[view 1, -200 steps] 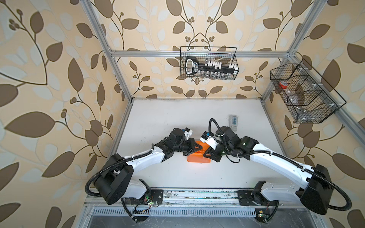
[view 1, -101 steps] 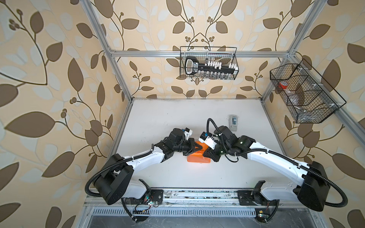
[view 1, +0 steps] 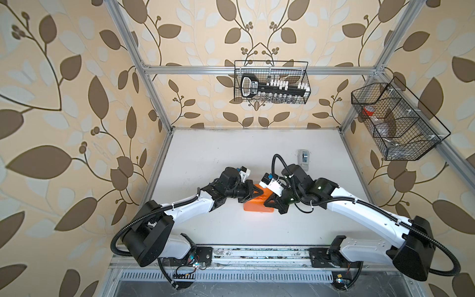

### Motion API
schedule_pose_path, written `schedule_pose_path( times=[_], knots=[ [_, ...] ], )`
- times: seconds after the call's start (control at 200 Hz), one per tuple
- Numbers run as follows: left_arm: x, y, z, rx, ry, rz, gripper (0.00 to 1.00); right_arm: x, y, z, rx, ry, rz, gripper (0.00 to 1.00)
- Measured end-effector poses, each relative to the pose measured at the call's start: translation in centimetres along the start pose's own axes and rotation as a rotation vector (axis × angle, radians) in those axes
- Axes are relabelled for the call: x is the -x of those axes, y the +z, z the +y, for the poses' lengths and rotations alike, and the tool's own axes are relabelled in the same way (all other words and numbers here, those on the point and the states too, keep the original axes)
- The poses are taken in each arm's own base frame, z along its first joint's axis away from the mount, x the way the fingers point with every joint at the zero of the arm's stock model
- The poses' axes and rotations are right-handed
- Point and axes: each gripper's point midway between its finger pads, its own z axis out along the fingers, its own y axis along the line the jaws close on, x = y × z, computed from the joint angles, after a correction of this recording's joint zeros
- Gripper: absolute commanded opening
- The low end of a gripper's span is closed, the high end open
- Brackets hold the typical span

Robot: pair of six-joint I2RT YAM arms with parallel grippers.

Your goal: Wrap the gift box in paper

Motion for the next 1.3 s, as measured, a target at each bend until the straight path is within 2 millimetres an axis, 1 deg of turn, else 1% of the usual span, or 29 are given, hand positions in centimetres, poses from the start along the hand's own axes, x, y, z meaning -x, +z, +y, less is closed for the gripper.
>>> schedule_pose_path(
  times=[0.07, 0.105, 0.13, 0.165, 0.24, 0.295, 0.335, 0.43, 0.575, 0.945, 1.05, 1.299],
  knots=[
    [0.0, 0.0, 0.0, 0.000, 0.000, 0.000, 0.00, 0.7, -1.2, 0.6, 0.004, -0.005, -0.043, 0.00],
    [0.0, 0.0, 0.0, 0.000, 0.000, 0.000, 0.00, 0.9, -1.8, 0.5, -0.002, 0.000, -0.063, 0.12],
    [0.0, 0.0, 0.0, 0.000, 0.000, 0.000, 0.00, 1.1, -2.1, 0.4, -0.008, 0.006, -0.075, 0.18],
    [0.0, 0.0, 0.0, 0.000, 0.000, 0.000, 0.00, 1.3, -2.5, -0.1, -0.022, 0.024, -0.089, 0.24],
    [0.0, 0.0, 0.1, -0.001, 0.000, 0.000, 0.00, 1.4, -3.1, -1.8, -0.060, 0.083, -0.105, 0.33],
    [-0.1, 0.0, 0.1, -0.001, 0.001, 0.000, 0.00, 1.1, -3.0, -2.8, -0.085, 0.110, -0.098, 0.36],
    [0.0, 0.0, 0.0, -0.003, 0.002, -0.001, 0.00, 0.7, -2.6, -3.3, -0.090, 0.129, -0.083, 0.38],
    [-0.1, 0.0, 0.1, -0.004, 0.003, -0.001, 0.00, 0.0, -1.4, -3.8, -0.085, 0.151, -0.039, 0.38],
    [-0.1, 0.0, 0.1, -0.004, 0.003, -0.002, 0.00, -0.8, 0.1, -4.0, -0.072, 0.165, 0.008, 0.39],
    [-0.1, 0.0, 0.1, -0.003, 0.003, -0.002, 0.00, -0.8, 1.8, -4.4, -0.046, 0.171, 0.025, 0.42],
    [-0.1, 0.0, 0.1, -0.003, 0.002, -0.002, 0.00, -0.6, 2.1, -4.2, -0.028, 0.166, 0.020, 0.39],
    [-0.1, 0.0, 0.1, -0.005, 0.004, -0.002, 0.00, -0.7, 2.4, -3.9, -0.009, 0.160, 0.030, 0.27]
  ],
)
